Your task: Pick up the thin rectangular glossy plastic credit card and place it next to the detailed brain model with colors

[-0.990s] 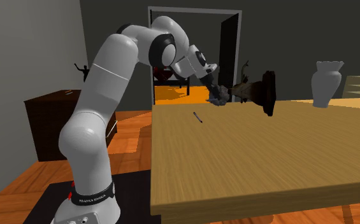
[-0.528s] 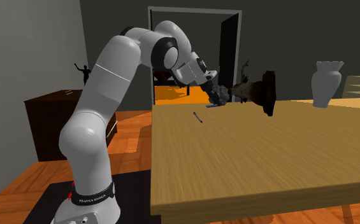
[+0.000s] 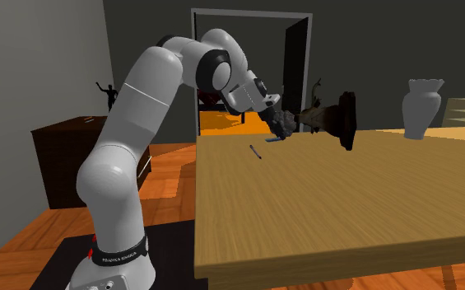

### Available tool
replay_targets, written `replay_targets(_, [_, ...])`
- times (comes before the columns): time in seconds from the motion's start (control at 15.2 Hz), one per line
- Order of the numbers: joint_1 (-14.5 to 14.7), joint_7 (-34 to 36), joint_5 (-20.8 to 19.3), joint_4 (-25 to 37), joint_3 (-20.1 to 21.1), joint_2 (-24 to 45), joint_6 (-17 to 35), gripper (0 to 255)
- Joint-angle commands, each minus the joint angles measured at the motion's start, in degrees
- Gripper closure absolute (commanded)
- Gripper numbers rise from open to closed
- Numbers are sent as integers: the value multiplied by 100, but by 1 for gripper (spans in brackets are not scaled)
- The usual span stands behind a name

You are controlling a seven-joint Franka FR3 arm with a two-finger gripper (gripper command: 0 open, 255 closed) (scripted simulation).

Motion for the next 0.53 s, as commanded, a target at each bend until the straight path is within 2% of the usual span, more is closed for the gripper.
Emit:
replay_targets(0.0, [0, 0, 0, 0, 0, 0, 0, 255])
replay_targets(0.07, [0, 0, 0, 0, 0, 0, 0, 0])
replay_targets(0.4, [0, 1, -1, 0, 0, 0, 1, 0])
replay_targets(0.46, [-42, -33, 107, -77, 75, -156, -60, 0])
